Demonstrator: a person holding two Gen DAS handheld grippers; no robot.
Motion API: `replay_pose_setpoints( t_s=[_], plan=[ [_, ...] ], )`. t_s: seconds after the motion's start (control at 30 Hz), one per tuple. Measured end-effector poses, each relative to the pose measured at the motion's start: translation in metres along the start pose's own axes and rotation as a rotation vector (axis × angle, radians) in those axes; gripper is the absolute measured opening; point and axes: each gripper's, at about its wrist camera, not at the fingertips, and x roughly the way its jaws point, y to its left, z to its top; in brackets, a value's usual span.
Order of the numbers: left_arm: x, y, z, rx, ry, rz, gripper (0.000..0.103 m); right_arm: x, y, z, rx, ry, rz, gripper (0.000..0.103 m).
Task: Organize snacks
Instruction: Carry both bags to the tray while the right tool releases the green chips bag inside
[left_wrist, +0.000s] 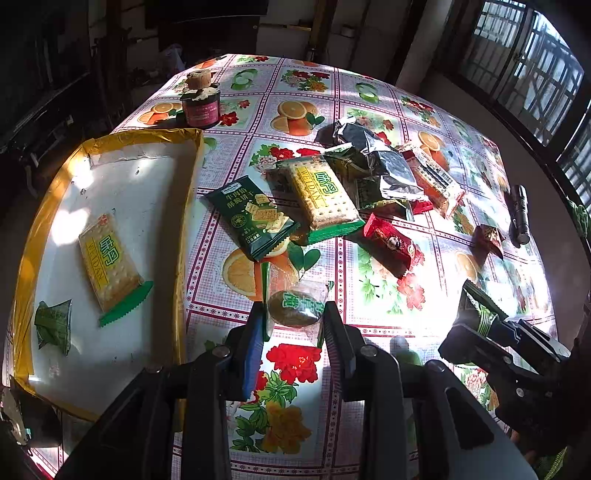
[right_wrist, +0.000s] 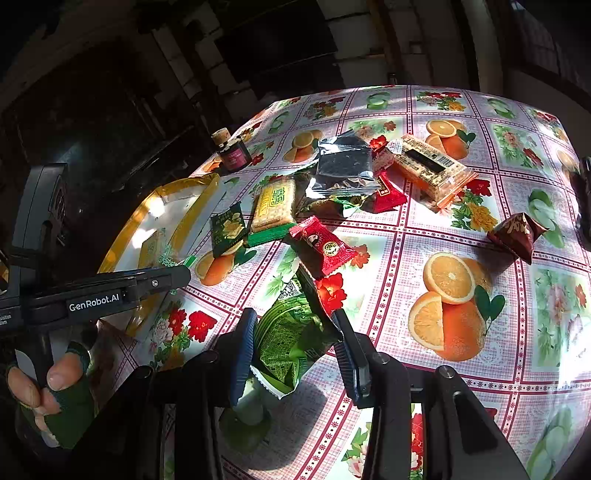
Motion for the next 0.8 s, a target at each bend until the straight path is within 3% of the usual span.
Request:
replay_pose_setpoints(
  t_s=[0.8],
  plan=[
    [-0.062, 0.051, -0.021, -0.061, -0.107, 0.096, 0.03, -0.013, 0.068, 0.005, -0.103, -0.016, 0.043, 0.044]
  ],
)
